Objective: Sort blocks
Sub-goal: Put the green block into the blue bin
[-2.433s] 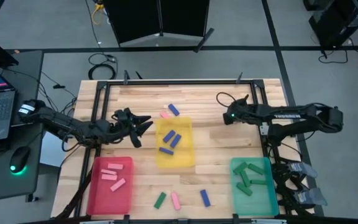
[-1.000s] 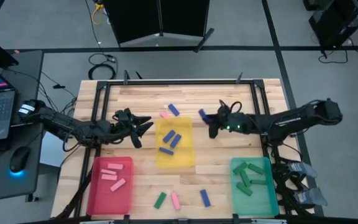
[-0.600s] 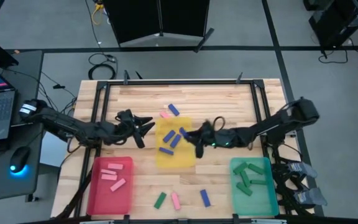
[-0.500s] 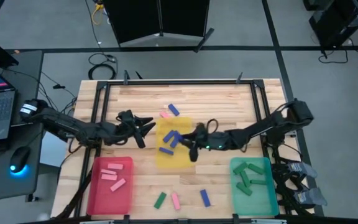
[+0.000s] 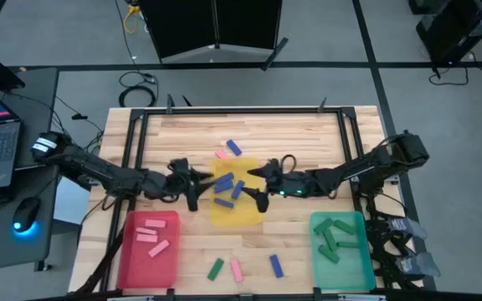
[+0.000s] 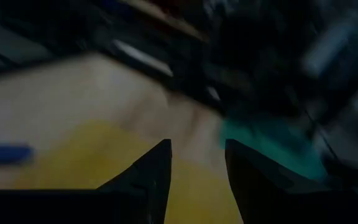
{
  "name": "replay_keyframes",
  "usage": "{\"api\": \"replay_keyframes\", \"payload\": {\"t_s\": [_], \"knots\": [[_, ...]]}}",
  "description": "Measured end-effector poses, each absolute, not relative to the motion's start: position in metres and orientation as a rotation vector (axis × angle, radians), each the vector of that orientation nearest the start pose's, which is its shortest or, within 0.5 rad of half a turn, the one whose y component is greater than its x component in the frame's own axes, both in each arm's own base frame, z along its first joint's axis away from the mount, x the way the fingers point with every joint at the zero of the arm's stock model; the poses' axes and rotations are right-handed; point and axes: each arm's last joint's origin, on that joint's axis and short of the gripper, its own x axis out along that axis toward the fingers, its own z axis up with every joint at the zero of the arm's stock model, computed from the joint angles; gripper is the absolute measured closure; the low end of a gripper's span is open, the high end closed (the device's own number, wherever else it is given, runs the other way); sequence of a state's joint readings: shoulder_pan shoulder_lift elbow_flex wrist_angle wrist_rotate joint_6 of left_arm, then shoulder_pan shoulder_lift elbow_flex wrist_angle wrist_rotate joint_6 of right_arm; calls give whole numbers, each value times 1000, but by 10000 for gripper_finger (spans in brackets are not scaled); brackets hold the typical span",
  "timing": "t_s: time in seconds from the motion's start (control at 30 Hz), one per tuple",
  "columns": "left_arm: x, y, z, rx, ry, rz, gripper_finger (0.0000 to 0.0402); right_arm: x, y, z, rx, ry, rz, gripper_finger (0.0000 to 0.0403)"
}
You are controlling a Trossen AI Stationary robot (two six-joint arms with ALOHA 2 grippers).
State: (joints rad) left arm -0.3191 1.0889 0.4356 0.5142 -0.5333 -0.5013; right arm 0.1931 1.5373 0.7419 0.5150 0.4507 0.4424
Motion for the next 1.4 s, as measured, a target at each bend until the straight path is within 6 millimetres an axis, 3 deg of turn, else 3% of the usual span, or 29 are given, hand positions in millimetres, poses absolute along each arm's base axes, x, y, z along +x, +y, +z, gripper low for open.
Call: {"api": "replay_keyframes", "payload": {"t_s": [0.23,0.47,0.63,0.9,1.07,1.2,1.4], "knots": [[246,-110,227,-371,456,129,243,263,39,212,375,121,-428,89],[266,-160,240,-283,735,101,243,235,40,205,434,70,-433,123],[275,-183,236,-402,818,61,242,230,47,201,441,78,-405,139],[273,-215,190,-630,1026,128,242,225,66,201,413,102,-321,154],[275,-234,179,-669,1068,150,240,222,75,201,396,111,-282,158],[282,-245,180,-669,1077,165,216,221,79,201,399,108,-260,158],[293,-253,184,-639,1114,218,148,219,86,203,405,102,-230,161]]}}
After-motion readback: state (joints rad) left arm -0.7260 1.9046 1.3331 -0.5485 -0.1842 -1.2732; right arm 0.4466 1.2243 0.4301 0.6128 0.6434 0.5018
